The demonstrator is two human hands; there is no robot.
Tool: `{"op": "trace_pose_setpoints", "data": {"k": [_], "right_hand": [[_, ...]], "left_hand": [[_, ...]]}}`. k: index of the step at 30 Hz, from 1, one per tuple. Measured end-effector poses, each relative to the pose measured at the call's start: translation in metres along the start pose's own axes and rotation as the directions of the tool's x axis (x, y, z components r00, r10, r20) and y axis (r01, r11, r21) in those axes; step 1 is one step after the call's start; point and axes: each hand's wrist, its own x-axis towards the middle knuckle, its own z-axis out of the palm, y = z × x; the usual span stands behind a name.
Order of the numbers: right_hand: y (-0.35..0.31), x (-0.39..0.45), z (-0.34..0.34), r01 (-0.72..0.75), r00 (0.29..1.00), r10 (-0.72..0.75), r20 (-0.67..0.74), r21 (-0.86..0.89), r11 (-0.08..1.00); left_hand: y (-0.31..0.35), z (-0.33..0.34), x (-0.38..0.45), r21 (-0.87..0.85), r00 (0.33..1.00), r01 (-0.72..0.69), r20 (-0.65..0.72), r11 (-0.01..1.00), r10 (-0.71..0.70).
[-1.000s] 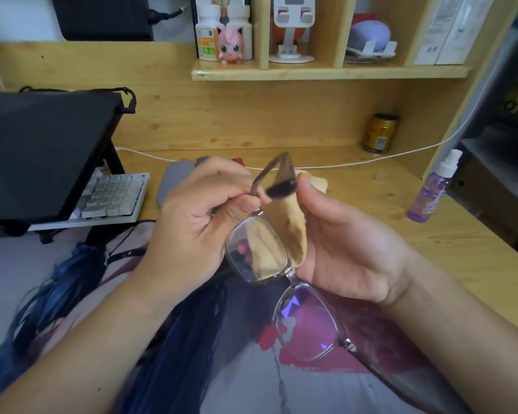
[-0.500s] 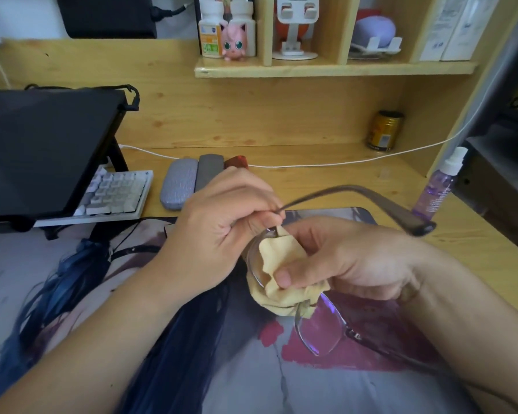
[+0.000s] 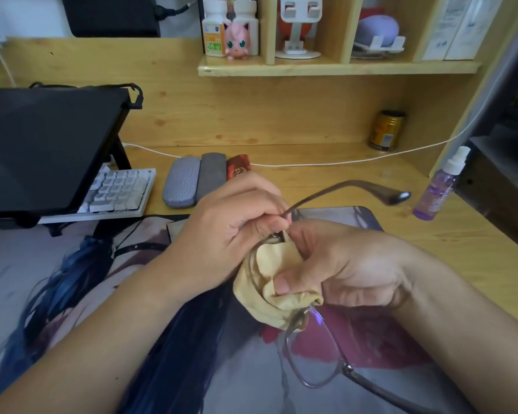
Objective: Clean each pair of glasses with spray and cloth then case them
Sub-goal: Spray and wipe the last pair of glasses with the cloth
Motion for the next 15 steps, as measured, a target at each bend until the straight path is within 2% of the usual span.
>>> {"op": "trace_pose_setpoints", "data": {"k": [2, 6, 9, 12, 15], "right_hand": [[-0.001, 0.000, 0.002, -0.018, 1.000, 0.018, -0.011, 0.003, 1.000], [0.005, 0.005, 0.008, 0.032, 0.980, -0.058, -0.191, -0.135, 0.990], [0.008, 0.008, 0.014, 0.081, 0.946, -0.129, -0.299, -0.167, 0.983], [0.009, 0.011, 0.020, 0.142, 0.908, -0.172, -0.381, -0.105, 0.984], [0.007, 0.013, 0.020, 0.217, 0.865, -0.179, -0.468, 0.029, 0.976]], "left_hand": [[0.001, 0.002, 0.000, 0.004, 1.000, -0.010, 0.011, 1.000, 0.010], [0.001, 0.003, -0.001, -0.026, 0.999, 0.016, 0.028, 1.000, -0.015], [-0.001, 0.004, -0.001, -0.037, 0.999, 0.052, 0.013, 0.998, -0.051], [-0.003, 0.005, -0.001, -0.013, 0.997, 0.072, -0.030, 0.997, -0.072], [-0.003, 0.007, 0.000, 0.007, 0.994, 0.083, -0.068, 0.997, -0.082]]}}
